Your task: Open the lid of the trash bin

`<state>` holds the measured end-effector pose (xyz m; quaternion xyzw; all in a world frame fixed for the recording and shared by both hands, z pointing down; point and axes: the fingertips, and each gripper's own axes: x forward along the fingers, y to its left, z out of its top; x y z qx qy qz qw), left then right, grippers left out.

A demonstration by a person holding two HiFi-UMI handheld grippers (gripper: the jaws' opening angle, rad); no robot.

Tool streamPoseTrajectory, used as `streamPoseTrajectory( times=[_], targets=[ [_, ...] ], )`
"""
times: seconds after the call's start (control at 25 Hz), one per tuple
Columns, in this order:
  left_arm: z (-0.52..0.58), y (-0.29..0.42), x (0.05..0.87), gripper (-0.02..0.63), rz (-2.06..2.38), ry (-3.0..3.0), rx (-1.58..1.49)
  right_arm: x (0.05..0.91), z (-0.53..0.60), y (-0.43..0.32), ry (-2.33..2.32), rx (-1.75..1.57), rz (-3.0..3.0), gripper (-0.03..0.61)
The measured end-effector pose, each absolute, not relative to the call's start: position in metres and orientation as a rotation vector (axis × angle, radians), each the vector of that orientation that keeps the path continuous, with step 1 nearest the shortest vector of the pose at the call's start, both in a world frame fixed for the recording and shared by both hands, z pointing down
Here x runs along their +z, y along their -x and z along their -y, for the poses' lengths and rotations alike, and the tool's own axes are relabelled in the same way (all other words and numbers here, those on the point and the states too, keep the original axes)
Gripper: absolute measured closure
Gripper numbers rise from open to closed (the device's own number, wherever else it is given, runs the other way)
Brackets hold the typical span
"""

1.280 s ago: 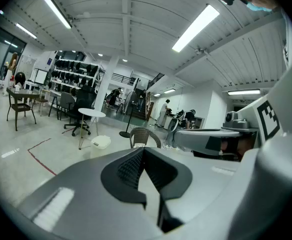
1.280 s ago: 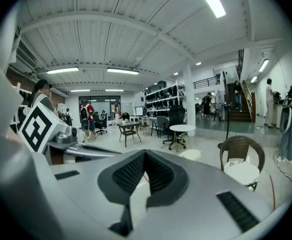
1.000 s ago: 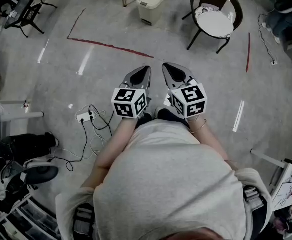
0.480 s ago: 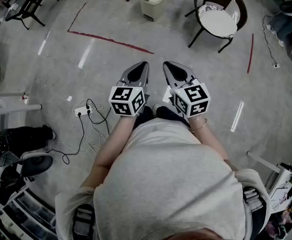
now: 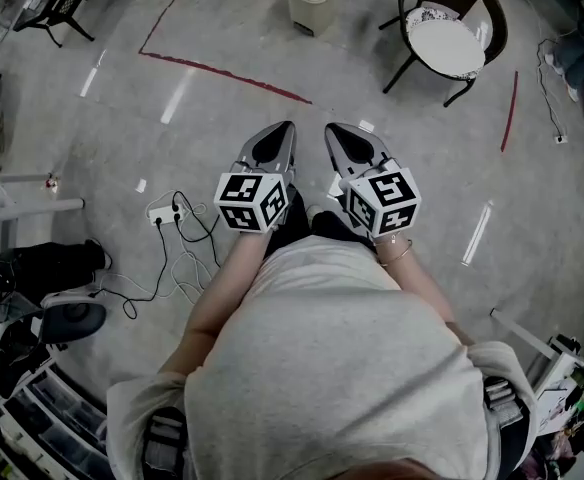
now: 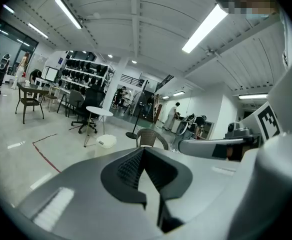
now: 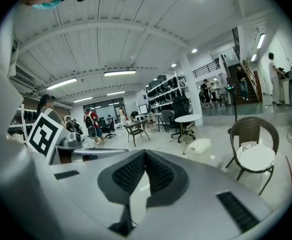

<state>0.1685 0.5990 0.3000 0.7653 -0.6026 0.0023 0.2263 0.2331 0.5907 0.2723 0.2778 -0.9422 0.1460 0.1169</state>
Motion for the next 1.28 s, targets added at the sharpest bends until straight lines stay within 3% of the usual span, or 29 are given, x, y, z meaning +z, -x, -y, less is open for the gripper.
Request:
streamPoseTrajectory(
  times=[0.8, 1.28],
  targets=[
    [-0.358, -0.041, 0.292, 0.606, 1.507, -2.250, 0.043, 0.272, -0.359, -0.093, -0.953, 0.368, 2.710, 0.572],
    [-0.297, 0.005, 0.321, 0.606, 1.462, -2.167, 0.031, 0.292, -0.296, -0.056, -0.967, 0.422, 2.654, 0.572]
  ],
)
